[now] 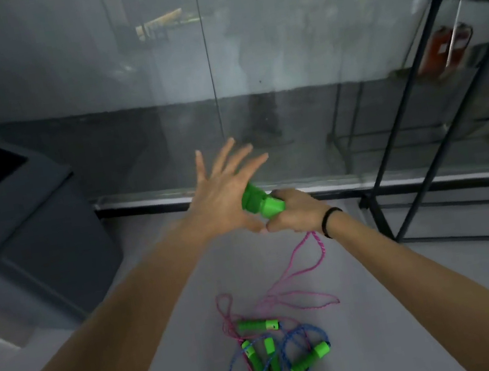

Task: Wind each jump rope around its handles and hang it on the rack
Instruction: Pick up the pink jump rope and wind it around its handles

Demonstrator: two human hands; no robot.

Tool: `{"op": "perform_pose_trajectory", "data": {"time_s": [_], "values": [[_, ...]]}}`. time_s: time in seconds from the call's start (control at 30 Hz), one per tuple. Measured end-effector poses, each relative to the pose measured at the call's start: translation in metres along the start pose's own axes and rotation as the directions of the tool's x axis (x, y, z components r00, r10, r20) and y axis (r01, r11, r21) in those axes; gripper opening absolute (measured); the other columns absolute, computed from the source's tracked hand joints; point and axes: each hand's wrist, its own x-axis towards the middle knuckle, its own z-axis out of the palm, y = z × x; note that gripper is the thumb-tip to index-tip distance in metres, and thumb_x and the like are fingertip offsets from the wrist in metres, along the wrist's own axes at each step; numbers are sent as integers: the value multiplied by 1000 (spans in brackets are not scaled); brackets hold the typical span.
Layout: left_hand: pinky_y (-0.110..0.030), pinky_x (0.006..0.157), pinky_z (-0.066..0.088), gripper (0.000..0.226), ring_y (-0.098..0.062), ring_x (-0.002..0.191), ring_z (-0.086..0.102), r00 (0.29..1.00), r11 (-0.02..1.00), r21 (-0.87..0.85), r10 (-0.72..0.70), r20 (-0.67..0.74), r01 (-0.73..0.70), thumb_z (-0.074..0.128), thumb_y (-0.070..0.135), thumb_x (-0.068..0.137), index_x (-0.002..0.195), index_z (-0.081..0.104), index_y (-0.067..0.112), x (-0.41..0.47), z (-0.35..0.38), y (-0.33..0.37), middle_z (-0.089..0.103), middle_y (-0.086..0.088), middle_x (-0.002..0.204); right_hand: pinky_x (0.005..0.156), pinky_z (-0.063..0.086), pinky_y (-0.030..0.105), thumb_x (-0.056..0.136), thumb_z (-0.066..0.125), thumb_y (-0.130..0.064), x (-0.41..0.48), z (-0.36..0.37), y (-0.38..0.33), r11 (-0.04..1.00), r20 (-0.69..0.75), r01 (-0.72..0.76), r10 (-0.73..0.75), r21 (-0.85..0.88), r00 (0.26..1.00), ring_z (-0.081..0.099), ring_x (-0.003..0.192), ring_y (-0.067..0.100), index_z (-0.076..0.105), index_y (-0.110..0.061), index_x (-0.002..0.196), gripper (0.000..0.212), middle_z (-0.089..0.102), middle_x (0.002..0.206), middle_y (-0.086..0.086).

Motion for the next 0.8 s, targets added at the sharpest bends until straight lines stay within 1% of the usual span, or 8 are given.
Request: {"op": "perform_pose_trajectory", "data": {"time_s": [0.07,0.13,0.2,0.23,0.4,0.57,0.67,0.8], "values": [[-60,110,-7,106,-15,146,5,983,997,69,24,184,-38,80,51,54,144,26,33,14,-48,3,24,6,154,44,36,22,56,67,-20,-13,-31,-44,999,49,18,-16,-49,999,45,50,14,50,-22,69,21,50,58,-3],[-50,112,15,85,-16,138,32,978,997,49,40,204,-51,78,40,61,136,40,33,25,-109,4,44,4,142,42,35,22,59,66,-19,-29,-74,-97,988,80,32,-19,-154,997,46,48,15,51,-21,67,17,51,56,-3],[-36,89,41,60,-22,115,55,988,998,27,50,148,-54,72,31,67,123,52,36,33,-169,8,62,3,119,42,35,22,61,69,-17,-44,-112,-147,979,136,49,-22,-197,990,50,51,18,59,-11,80,22,56,60,1],[-31,77,42,48,-23,106,59,991,998,33,47,125,-52,69,29,69,115,56,37,37,-197,9,66,3,110,43,36,23,64,70,-14,-51,-130,-168,978,167,66,-33,-198,985,51,53,18,60,-6,89,29,57,64,4],[-27,67,37,34,-22,96,62,983,998,57,16,184,-27,74,44,68,94,64,25,51,-296,13,69,-1,96,44,40,21,72,72,-12,-75,-194,-253,968,228,165,-120,-188,966,56,58,11,56,-10,97,30,59,70,1],[-27,62,41,27,-16,72,58,974,974,-190,-78,214,120,78,45,65,75,63,24,52,-342,10,56,7,66,69,58,26,80,69,-21,-88,-238,-275,980,247,196,-194,17,949,65,79,11,62,-24,99,20,67,92,-3],[-22,59,45,15,-7,62,59,971,811,-554,-65,232,186,78,24,72,68,64,25,41,-354,10,61,12,60,53,54,22,85,58,-30,-100,-247,-262,979,216,159,-185,130,959,62,54,10,59,-13,109,29,68,76,1],[-29,63,55,11,-21,69,69,964,542,-799,-100,247,261,71,12,80,88,64,11,23,-358,5,70,-6,78,41,26,16,83,45,-43,-116,-240,-231,835,30,222,-274,503,961,28,38,5,59,-7,89,38,37,46,-8]]}}
